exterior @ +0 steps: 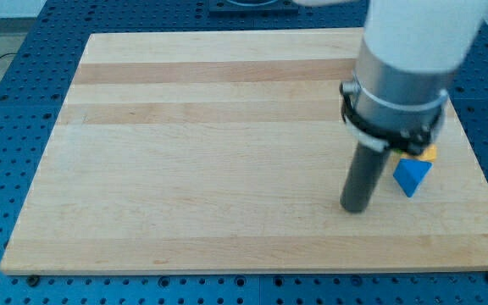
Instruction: Push the green circle away from the vertical line
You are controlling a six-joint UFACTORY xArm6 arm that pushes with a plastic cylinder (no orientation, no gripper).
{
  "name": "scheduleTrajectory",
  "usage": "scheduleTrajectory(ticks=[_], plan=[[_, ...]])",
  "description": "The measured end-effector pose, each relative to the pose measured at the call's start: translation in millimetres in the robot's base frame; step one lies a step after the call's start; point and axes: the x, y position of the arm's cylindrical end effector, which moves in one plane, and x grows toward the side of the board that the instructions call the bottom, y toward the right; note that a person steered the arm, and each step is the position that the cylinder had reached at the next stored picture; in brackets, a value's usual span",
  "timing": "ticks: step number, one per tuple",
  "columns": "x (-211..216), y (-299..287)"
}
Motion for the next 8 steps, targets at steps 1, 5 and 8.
scheduleTrajectory(ticks=[1,5,8], plan=[[50.9,22.7],[-74.0,187.6],[-116.2,157.5]])
